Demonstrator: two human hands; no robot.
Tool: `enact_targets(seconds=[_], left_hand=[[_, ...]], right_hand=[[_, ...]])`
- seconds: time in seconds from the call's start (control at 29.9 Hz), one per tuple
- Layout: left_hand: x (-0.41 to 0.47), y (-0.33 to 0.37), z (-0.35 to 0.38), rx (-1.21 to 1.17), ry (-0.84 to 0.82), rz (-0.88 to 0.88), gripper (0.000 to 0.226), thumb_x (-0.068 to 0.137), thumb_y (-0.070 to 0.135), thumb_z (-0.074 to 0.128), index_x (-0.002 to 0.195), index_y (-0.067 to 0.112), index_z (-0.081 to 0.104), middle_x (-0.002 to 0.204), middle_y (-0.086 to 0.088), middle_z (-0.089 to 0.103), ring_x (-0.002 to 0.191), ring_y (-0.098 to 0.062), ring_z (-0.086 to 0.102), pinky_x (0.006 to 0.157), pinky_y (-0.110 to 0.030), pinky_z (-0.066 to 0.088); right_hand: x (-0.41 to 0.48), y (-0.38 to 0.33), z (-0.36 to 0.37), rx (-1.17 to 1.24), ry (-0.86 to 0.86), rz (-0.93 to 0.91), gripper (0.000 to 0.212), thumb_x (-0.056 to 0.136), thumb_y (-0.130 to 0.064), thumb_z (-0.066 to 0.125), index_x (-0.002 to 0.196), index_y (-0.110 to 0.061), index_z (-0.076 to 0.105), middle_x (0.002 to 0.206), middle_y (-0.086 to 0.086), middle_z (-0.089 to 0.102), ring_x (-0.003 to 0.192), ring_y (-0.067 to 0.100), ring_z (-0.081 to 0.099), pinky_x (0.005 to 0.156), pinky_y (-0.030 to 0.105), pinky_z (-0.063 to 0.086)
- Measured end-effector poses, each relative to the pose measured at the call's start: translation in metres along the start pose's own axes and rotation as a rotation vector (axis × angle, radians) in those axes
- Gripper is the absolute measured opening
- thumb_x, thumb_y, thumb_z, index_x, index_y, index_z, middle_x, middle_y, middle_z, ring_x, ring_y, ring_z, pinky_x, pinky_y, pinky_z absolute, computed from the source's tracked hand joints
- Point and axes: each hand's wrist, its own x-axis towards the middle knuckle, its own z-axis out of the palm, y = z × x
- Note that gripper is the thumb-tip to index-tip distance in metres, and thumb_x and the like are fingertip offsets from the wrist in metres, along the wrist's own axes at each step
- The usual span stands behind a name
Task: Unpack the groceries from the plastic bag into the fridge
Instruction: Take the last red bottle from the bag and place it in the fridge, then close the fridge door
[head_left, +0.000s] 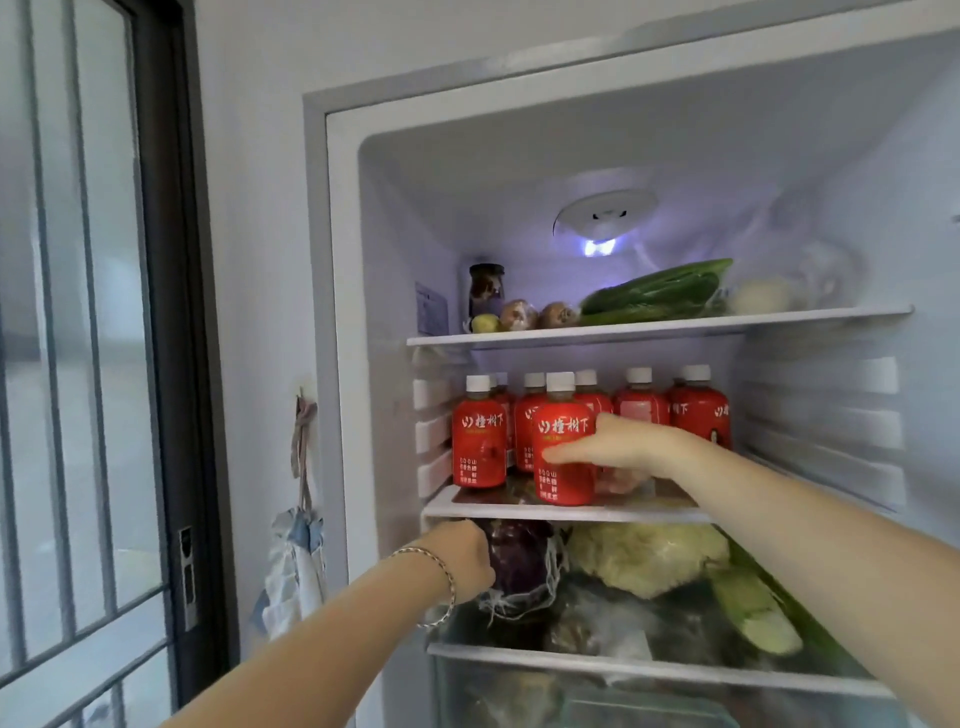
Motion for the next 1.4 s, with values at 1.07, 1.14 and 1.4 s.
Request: enact_targets(seconds=[1.07, 1.14, 1.4], left_hand=[[-0.178, 0.078, 0.065, 0.070, -0.122, -0.006, 0.028, 0.092, 0.023, 0.044, 0.094, 0.005, 0.066, 0.106, -0.015, 0.067, 0.094, -0.029, 0.063, 0.079, -0.029, 0.047], [-0.217, 0.095, 0.081, 0.051, -0.164, -0.008, 0.021, 0.089, 0.020, 0.045, 0.090, 0.011, 0.064, 0.098, -0.010, 0.065, 0.083, -0.025, 0.062, 0.073, -0.025, 0.046], [-0.328, 0.172, 0.120, 0.111, -0.302, 0.015, 0.015, 0.088, 0.022, 0.046, 0.091, 0.016, 0.060, 0.108, -0.007, 0.062, 0.089, -0.022, 0.056, 0.079, -0.024, 0.044]], right_hand=[[-0.239, 0.104, 0.037, -0.544, -0.542, 0.032, 0.038, 0.090, -0.034, 0.058, 0.116, -0.006, 0.062, 0.105, 0.007, 0.066, 0.083, 0.016, 0.059, 0.074, 0.028, 0.049], [-0.273, 0.129, 0.038, -0.597, -0.636, 0.119, 0.043, 0.091, -0.035, 0.057, 0.120, -0.004, 0.059, 0.111, 0.006, 0.066, 0.088, 0.019, 0.061, 0.088, 0.033, 0.050], [-0.405, 0.176, 0.006, -0.608, -0.655, 0.187, 0.041, 0.092, -0.034, 0.055, 0.114, 0.000, 0.062, 0.120, 0.012, 0.065, 0.088, 0.018, 0.061, 0.075, 0.029, 0.051]])
